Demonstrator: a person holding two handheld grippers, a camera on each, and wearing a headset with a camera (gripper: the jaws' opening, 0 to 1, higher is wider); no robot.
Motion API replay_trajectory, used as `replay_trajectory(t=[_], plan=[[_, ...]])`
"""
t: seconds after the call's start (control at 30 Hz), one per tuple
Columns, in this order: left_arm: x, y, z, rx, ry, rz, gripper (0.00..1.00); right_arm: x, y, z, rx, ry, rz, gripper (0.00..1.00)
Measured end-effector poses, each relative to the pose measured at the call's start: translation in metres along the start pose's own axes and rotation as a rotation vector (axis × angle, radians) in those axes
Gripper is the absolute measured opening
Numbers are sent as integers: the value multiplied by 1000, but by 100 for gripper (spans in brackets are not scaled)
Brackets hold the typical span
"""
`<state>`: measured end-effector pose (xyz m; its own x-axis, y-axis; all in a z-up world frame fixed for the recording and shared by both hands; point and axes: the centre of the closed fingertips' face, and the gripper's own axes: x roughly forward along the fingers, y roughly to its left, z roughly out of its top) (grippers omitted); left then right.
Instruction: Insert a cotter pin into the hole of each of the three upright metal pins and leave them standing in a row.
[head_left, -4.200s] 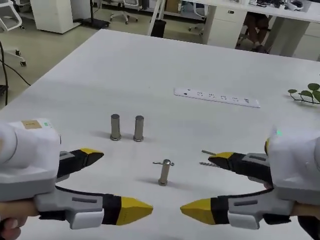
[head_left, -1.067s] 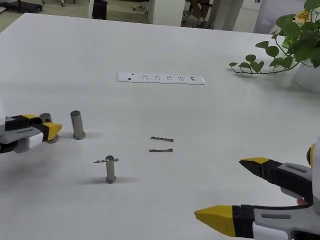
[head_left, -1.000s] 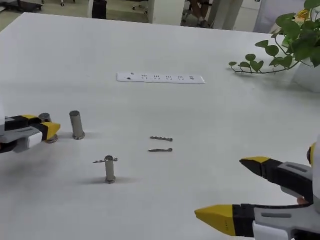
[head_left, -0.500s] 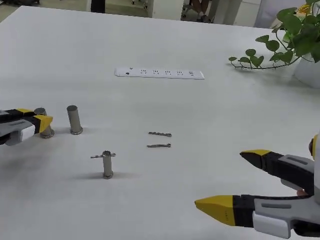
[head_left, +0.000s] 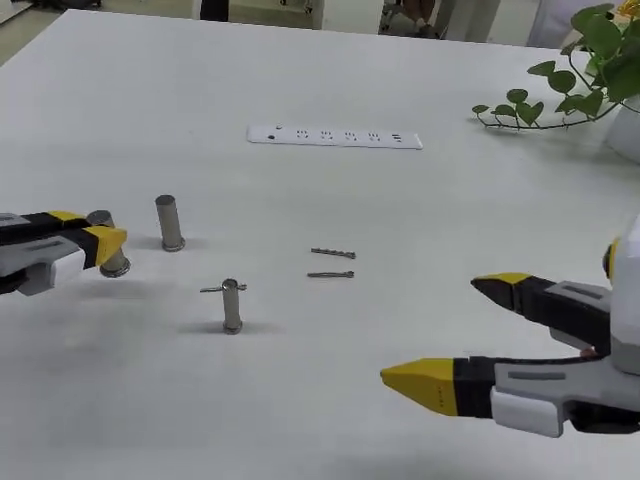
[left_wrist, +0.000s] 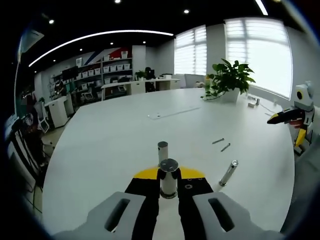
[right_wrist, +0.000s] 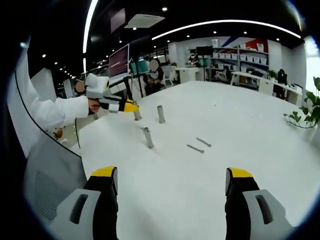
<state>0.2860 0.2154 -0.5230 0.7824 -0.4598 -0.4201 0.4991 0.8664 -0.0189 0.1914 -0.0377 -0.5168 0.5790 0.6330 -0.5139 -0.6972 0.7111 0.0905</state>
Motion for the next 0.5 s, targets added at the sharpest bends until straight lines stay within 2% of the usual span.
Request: replay_trajectory(t=[0.1, 0.2, 0.3, 0.5], plan=[[-13, -23, 11, -15, -29, -11, 9, 0, 2, 9, -5, -27, 14, 87], [-21, -39, 15, -7, -46, -30, 9, 1, 4, 15, -17, -39, 20, 87], [-25, -55, 10, 34, -22, -52, 9, 4, 7, 19, -25, -51, 30, 87], [-30, -81, 0, 27, -3, -83, 9, 6, 15, 27, -39, -76, 51, 87]])
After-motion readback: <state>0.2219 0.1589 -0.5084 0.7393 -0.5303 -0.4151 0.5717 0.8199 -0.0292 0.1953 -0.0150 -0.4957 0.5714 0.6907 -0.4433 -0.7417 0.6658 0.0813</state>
